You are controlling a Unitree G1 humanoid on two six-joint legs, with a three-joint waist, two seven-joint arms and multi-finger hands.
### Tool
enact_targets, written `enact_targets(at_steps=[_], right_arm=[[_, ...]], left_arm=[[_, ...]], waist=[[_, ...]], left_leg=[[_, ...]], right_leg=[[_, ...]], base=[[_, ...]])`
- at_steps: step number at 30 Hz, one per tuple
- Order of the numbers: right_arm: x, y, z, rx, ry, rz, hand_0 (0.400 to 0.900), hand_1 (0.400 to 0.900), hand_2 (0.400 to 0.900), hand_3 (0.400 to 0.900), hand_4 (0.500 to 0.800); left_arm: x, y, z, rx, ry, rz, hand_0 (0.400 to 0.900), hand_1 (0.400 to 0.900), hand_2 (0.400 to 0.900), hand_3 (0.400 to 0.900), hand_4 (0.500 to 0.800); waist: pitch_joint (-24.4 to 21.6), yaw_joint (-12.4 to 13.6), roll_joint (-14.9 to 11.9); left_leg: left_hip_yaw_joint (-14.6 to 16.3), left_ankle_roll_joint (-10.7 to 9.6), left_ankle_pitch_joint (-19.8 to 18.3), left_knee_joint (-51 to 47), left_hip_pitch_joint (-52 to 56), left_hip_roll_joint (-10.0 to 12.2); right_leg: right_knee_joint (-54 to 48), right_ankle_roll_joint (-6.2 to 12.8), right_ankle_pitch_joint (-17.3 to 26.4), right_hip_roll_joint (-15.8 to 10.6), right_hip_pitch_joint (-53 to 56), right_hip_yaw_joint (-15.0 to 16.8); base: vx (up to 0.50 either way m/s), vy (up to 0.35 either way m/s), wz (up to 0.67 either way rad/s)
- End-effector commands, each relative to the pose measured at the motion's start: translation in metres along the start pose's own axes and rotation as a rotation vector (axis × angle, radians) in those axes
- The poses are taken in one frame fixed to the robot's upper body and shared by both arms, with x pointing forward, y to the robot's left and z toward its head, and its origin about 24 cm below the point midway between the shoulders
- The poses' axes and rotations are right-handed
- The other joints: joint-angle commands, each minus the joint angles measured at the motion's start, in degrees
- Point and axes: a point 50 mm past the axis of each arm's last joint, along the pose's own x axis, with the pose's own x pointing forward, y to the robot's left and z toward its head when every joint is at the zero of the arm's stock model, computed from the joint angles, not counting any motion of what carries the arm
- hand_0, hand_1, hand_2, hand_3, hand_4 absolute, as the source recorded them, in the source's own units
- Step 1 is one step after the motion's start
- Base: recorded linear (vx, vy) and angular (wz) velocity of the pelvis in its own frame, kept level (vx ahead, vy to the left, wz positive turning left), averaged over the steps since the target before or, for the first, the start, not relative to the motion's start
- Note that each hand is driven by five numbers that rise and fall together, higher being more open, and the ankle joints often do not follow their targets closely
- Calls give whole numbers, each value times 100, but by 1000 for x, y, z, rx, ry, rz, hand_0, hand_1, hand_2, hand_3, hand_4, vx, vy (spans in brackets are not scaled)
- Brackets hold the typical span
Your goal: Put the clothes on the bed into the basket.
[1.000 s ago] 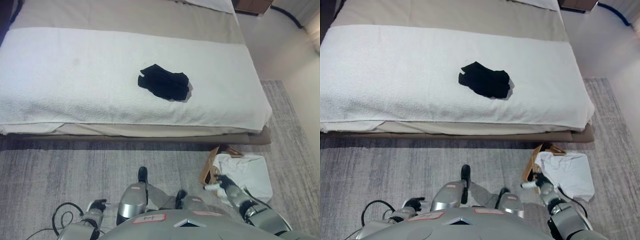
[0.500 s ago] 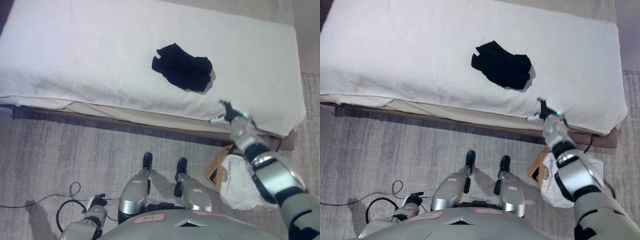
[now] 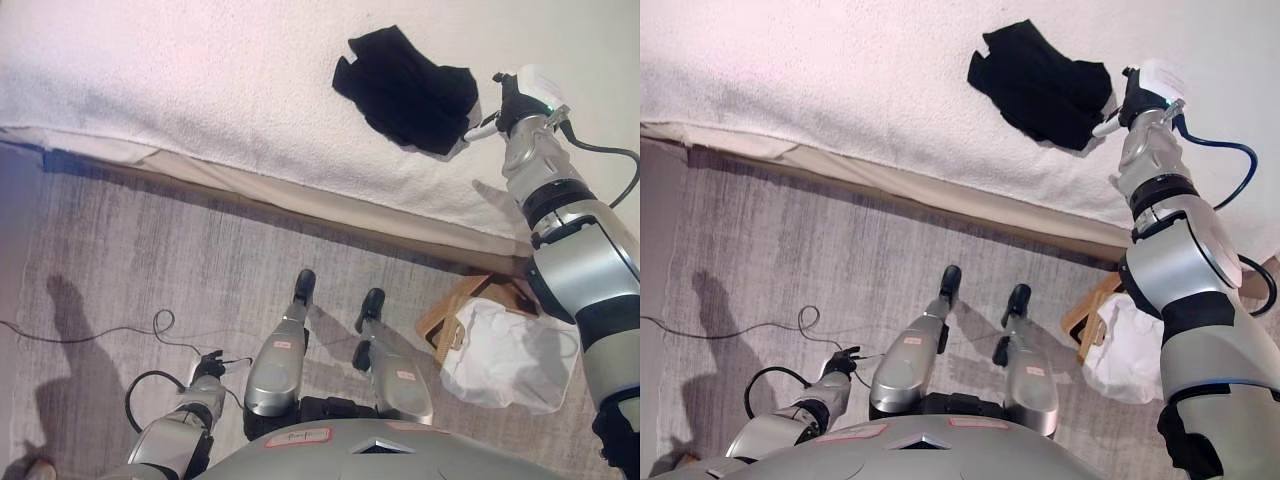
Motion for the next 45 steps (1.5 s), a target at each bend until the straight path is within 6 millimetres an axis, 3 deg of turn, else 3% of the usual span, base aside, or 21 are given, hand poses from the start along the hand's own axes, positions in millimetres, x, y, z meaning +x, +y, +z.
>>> enact_targets(at_steps=[1, 13, 22, 35, 36, 37, 45], right_arm=[[7, -84, 11, -27, -20, -233, 900, 900, 900, 900, 800], [7, -98, 24, -12, -43, -245, 900, 900, 900, 900, 800], [3, -144, 21, 15, -36, -328, 900, 900, 900, 900, 800], [-6, -190, 10, 25, -24, -404, 900, 900, 900, 900, 800], [-6, -190, 11, 44, -37, -399, 543, 543, 543, 543, 586], [-6, -191, 11, 62, -46, -394, 400, 400, 400, 400, 500], [-6, -191, 9, 127, -54, -385, 400, 400, 400, 400, 500]], left_arm=[[1, 21, -25, 43, 78, 84, 900, 900, 900, 900, 800], [1, 18, -23, -6, 65, 63, 900, 900, 900, 900, 800], [1, 17, -12, -81, 22, 48, 900, 900, 900, 900, 800], [2, 21, 2, -214, -34, 55, 900, 900, 900, 900, 800], [2, 20, 5, -220, -40, 52, 900, 900, 900, 900, 800], [2, 21, 5, -224, -43, 53, 900, 900, 900, 900, 800], [3, 26, 2, -235, -40, 65, 900, 900, 900, 900, 800]], waist=[[-20, 130, 38], [304, 339, 303], [489, 514, 534], [628, 677, 734], [627, 679, 732], [628, 676, 726], [633, 655, 729]], left_leg=[[-158, -130, 330, -299, -220, 238], [-306, -126, 426, -299, -584, 191], [-411, -162, 583, -299, -1020, 153], [-555, -191, 717, -299, -1467, 123], [-563, -194, 720, -299, -1464, 126], [-571, -194, 714, -299, -1462, 129], [-561, -181, 667, -297, -1361, 111]], right_leg=[[754, 71, -230, -310, -407, 206], [1058, 28, -322, -360, -874, 127], [1366, 10, -447, -413, -1409, 64], [1910, -2, -628, -494, -2095, 30], [1931, -1, -641, -500, -2104, 25], [1944, -6, -657, -502, -2110, 17], [1942, -13, -684, -495, -2020, 28]], base=[[3, -4, 10], [0, -8, 5], [-11, -13, 7], [-8, -23, 6], [15, -26, 4], [21, -20, 4], [0, 0, 0]])
